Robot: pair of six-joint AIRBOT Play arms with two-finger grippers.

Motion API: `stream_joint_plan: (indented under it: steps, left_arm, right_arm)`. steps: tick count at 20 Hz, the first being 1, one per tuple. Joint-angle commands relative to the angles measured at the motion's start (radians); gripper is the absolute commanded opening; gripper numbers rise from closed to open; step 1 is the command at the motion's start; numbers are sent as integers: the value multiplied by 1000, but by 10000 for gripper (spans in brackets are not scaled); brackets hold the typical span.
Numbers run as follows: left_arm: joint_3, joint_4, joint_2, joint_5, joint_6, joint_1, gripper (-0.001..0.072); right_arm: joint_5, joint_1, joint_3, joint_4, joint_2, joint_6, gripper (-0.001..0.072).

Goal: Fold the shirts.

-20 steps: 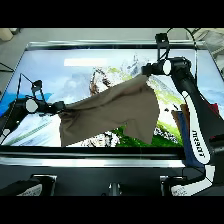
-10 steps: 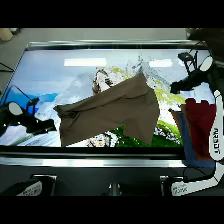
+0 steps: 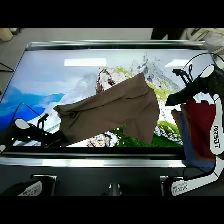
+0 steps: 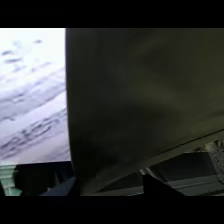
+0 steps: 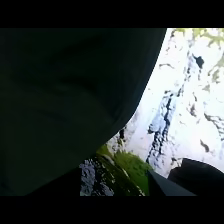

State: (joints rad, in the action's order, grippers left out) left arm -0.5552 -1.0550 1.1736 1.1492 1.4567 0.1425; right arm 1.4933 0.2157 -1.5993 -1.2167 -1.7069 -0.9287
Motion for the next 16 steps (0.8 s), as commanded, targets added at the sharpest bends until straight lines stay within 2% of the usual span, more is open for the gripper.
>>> stream_joint_plan:
  steps: [1, 2, 3, 4, 13, 16]
  left_arm:
    - [15, 27, 7, -136, 10, -42, 365]
    - [14, 28, 6, -153, 27, -53, 190]
    - [11, 28, 6, -157, 27, -62, 63]
    - [10, 27, 4, -157, 24, -65, 34]
    - [1, 24, -49, -148, 5, -65, 33]
    - [0, 24, -93, -148, 5, -65, 33]
  right_arm:
    - [-3, 0, 28, 41, -25, 10, 465]
    - [-4, 0, 37, 52, -35, 10, 510]
    - [-6, 0, 42, 62, -47, 11, 509]
    - [-12, 0, 42, 65, -59, 10, 509]
    - [-82, -45, 42, 94, -192, 5, 488]
    - [-126, -47, 42, 96, -197, -31, 486]
